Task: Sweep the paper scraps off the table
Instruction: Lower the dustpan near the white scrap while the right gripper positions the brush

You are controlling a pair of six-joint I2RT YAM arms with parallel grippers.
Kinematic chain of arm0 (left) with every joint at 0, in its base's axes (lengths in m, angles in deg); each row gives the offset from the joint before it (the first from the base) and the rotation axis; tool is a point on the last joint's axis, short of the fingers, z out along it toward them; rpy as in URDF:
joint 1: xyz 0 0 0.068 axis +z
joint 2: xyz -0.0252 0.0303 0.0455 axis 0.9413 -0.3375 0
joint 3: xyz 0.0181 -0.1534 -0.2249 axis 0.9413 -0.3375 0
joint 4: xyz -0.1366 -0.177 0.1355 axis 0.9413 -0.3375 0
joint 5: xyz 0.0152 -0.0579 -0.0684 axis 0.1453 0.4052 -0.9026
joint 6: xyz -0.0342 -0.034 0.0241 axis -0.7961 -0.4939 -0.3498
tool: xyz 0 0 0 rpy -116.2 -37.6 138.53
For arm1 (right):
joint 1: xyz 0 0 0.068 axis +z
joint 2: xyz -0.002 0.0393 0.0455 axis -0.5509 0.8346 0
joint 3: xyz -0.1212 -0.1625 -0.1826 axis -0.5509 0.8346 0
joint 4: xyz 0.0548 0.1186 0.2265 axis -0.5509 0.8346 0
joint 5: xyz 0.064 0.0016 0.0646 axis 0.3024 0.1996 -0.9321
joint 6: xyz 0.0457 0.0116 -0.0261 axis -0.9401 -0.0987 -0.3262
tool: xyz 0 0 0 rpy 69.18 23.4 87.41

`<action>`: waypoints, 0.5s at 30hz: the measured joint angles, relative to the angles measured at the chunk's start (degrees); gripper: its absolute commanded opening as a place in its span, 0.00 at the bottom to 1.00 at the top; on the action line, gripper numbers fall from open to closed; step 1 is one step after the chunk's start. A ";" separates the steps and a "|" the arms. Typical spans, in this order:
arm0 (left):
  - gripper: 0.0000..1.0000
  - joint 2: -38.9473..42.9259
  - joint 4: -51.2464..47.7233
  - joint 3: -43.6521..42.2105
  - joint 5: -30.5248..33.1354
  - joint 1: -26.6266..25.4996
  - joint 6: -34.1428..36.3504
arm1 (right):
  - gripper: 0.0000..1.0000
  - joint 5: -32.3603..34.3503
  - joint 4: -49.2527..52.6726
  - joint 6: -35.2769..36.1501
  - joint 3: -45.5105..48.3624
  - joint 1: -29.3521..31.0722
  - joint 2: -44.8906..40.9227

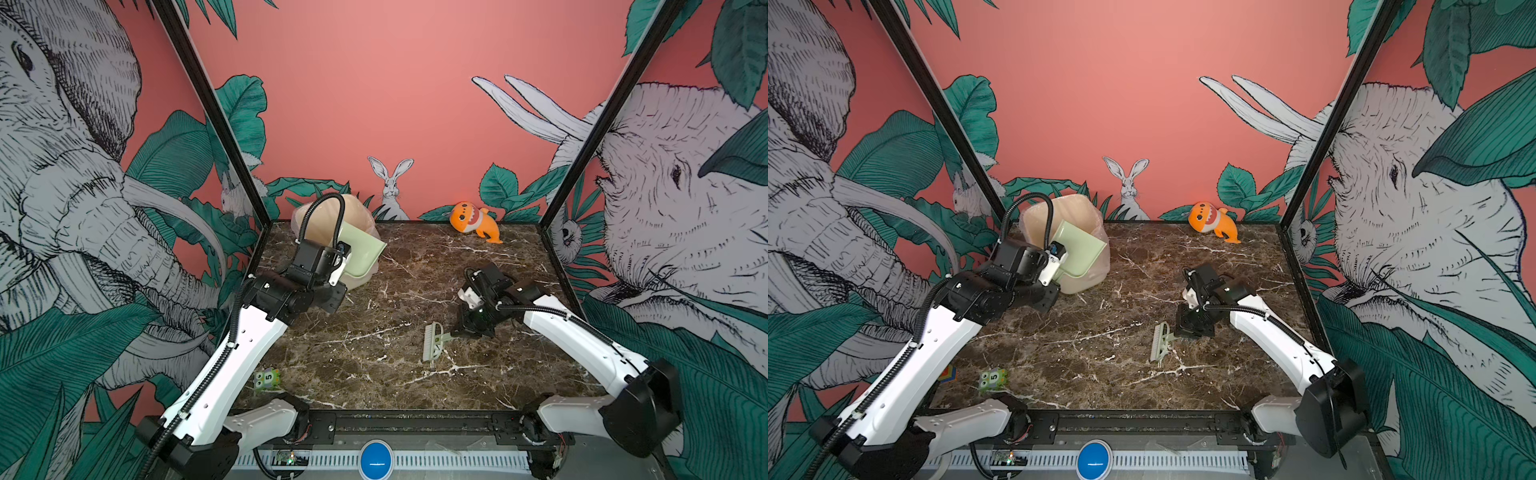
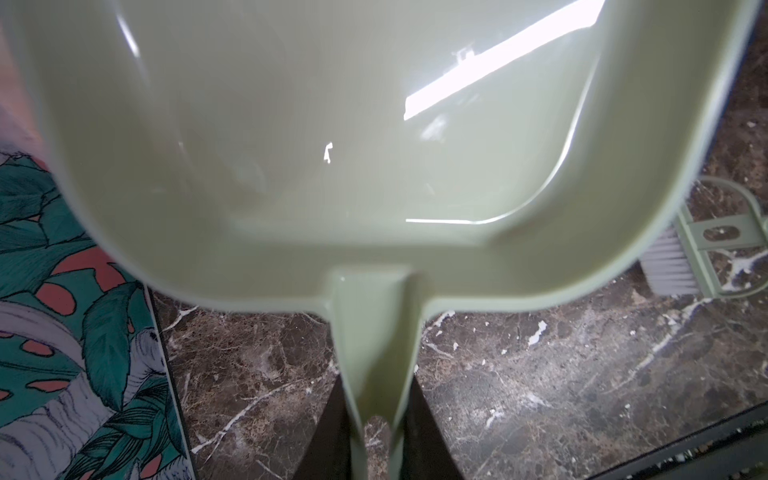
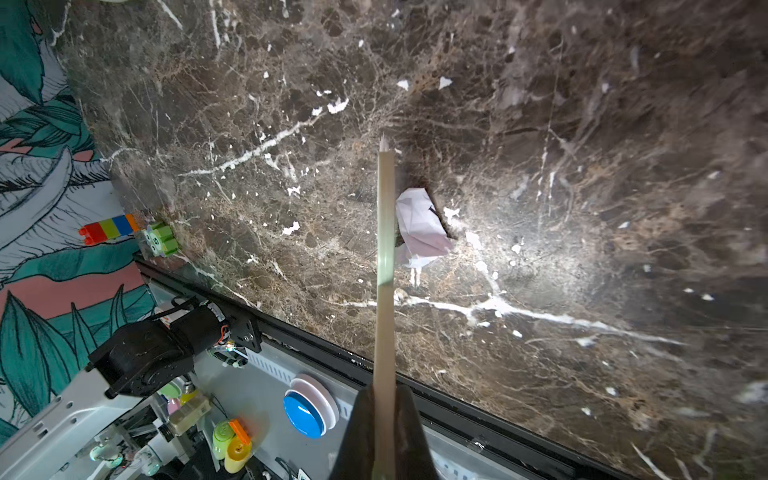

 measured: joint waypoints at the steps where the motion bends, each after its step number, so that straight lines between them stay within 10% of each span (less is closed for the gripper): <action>1: 0.18 0.00 -0.13 -0.28 -0.13 -0.94 0.00 | 0.00 0.42 0.96 0.61 -1.38 0.00 -0.24; 15: 0.18 -1.20 -0.22 -12.63 -4.02 -18.05 -4.07 | 0.00 15.67 17.09 12.61 -14.82 1.97 2.08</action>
